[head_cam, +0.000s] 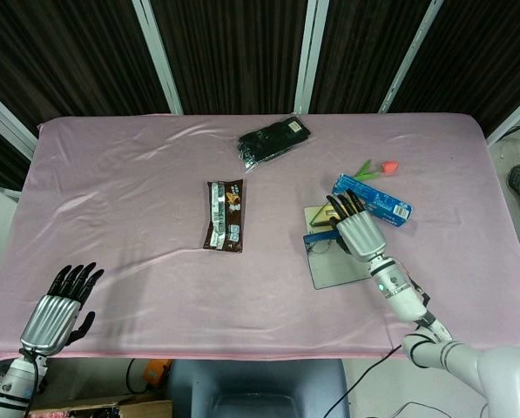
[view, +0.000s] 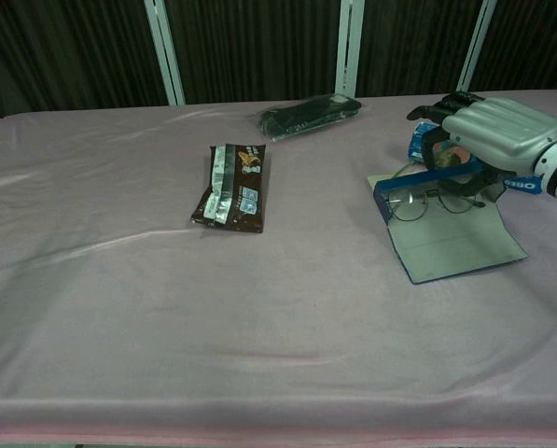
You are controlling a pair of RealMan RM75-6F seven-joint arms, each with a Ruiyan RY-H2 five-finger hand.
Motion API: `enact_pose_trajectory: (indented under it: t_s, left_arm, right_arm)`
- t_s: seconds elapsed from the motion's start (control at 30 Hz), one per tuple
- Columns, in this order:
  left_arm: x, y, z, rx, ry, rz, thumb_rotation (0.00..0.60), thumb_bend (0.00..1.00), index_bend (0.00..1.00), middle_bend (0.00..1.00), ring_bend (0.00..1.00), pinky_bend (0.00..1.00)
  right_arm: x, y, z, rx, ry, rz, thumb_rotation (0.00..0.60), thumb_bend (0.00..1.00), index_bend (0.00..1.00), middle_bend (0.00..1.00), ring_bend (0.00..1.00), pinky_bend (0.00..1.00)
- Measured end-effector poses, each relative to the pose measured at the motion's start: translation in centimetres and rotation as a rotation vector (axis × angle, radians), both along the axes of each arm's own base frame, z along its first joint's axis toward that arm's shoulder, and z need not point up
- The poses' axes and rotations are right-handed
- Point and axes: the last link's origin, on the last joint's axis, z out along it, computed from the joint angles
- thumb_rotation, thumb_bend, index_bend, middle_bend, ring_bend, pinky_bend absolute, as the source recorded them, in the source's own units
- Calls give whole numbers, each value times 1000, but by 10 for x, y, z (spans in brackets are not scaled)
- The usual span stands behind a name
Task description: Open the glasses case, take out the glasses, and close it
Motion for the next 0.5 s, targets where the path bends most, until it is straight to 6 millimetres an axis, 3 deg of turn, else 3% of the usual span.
enact_pose_trajectory:
  t_s: [0.5]
  left_arm:
    - [0, 0, -1, -6, 5, 0, 600, 420, 0, 0, 0, 0]
  right_arm:
    - [-8, 2, -7, -53, -37, 19, 600, 510, 705, 194, 141, 0]
